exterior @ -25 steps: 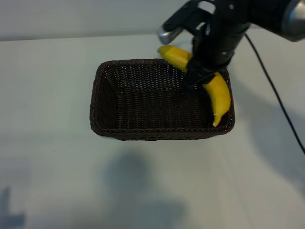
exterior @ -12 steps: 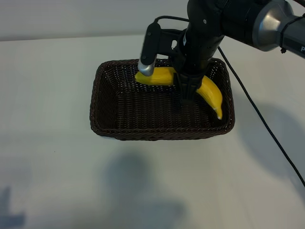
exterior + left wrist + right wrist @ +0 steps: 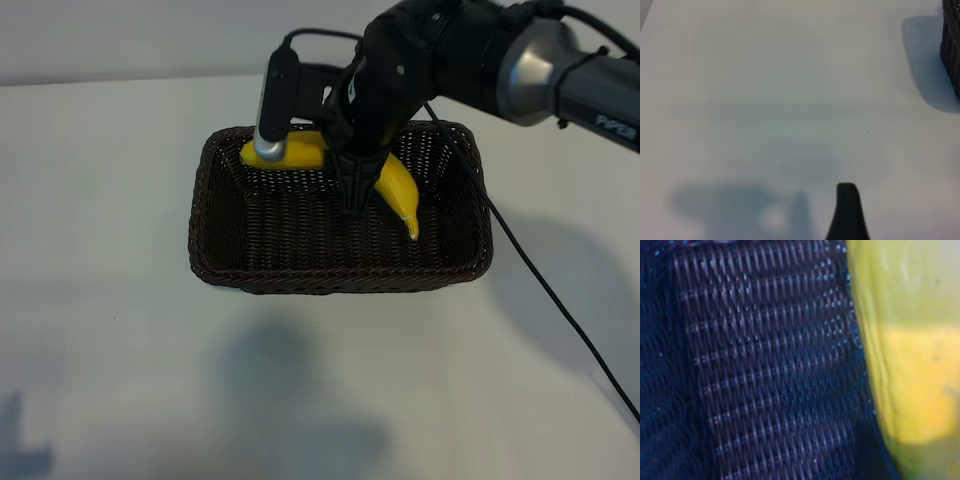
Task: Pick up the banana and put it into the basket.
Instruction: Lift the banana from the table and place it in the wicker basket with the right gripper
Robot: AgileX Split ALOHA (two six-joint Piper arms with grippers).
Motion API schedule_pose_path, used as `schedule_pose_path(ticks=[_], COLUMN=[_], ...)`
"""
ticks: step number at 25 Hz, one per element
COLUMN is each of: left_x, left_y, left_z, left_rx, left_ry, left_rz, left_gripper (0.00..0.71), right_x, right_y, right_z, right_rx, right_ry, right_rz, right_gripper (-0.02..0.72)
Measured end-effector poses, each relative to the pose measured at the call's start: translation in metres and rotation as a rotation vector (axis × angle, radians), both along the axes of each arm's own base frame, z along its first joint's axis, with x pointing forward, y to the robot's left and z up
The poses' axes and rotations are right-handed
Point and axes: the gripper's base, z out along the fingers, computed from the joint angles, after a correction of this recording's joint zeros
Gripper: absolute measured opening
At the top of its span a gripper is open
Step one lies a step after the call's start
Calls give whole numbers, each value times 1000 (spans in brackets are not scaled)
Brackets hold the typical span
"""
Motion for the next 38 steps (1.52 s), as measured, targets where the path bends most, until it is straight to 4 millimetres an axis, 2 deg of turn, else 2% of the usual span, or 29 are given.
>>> schedule_pose_path(ticks=[7,11,19,25,27,35,38], left_x=[0,0,0,0,0,0,0], left_y=[0,0,0,0,0,0,0], left_z=[0,0,0,0,0,0,0], left_rx=[0,1,1,1,1,1,1], left_ry=[0,0,0,0,0,0,0], left_rz=[0,-1,-1,-1,-1,-1,-1], left_gripper=[568,568,568,568,568,568,568], right_x=[5,6,7,5,4,-5,-3], right_y=[4,5,5,4,4,-2,-7], right_z=[-35,-45,-45,-46,-45,-24,-15], right_rx=[-51,-65,-64,-71,-57,-24,-16], right_ry=[51,67,66,97,111,215,262], right_rz=[7,7,7,-23,-63,-275,-376], right_gripper=[418,418,423,572,594,592,592])
